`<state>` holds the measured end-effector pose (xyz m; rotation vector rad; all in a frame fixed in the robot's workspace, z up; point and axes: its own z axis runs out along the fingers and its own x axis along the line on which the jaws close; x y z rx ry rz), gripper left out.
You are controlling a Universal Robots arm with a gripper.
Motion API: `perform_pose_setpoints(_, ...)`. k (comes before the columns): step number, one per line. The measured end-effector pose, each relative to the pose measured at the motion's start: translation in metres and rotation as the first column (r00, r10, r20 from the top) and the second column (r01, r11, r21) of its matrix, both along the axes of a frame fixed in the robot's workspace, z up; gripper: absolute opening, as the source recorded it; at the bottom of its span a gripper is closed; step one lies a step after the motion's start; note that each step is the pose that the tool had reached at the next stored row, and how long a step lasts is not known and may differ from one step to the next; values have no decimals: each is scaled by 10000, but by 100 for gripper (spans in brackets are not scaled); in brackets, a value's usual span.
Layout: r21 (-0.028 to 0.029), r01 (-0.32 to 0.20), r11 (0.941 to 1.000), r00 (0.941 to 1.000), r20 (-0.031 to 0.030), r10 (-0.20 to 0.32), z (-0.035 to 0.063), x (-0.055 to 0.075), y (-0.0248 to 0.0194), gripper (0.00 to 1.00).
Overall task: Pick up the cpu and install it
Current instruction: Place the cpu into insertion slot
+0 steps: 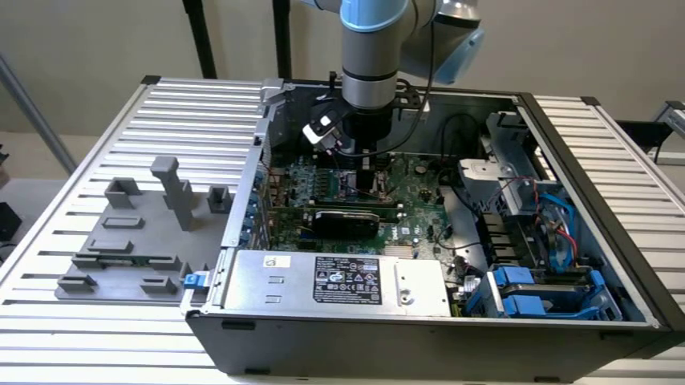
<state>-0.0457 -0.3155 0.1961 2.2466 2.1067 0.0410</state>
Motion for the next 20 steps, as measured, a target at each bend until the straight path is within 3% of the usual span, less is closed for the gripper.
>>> perform_pose_setpoints(7,-29,-2,10000,10000,1,2,-3,0,3,57)
perform_pose_setpoints(8,-32,-3,10000,10000,0,3,-2,0,3,64)
perform_pose_setpoints(20,-39,-8,10000,10000,0,8,14,0,12,64)
